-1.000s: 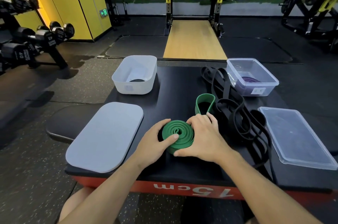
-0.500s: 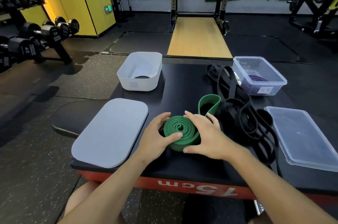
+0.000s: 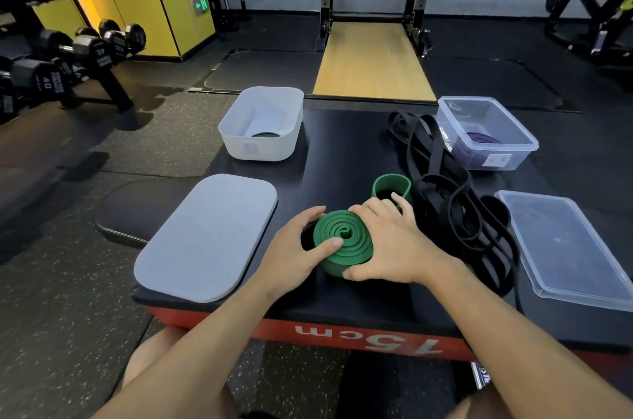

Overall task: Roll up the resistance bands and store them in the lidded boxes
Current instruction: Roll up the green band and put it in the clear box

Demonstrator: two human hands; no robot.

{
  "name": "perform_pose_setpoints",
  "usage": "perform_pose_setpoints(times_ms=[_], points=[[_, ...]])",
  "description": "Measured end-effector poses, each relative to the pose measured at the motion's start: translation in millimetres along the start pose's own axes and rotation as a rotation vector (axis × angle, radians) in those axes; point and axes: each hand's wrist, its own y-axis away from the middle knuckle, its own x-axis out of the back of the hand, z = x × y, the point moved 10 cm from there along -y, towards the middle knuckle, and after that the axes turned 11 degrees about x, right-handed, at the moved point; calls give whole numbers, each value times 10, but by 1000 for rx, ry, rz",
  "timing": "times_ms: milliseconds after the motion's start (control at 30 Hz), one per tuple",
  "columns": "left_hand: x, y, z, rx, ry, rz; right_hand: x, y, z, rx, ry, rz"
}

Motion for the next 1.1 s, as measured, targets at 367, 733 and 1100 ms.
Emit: perform_pose_setpoints(times_ms=[367, 733, 1100], points=[[-13, 12, -2, 4, 4, -6, -17, 162, -118, -299, 194, 296], [-10, -59, -56, 33, 74, -48, -14, 82, 152, -14, -191, -72], [-58, 24, 8, -15, -44, -53, -38, -14, 82, 60, -34, -95]])
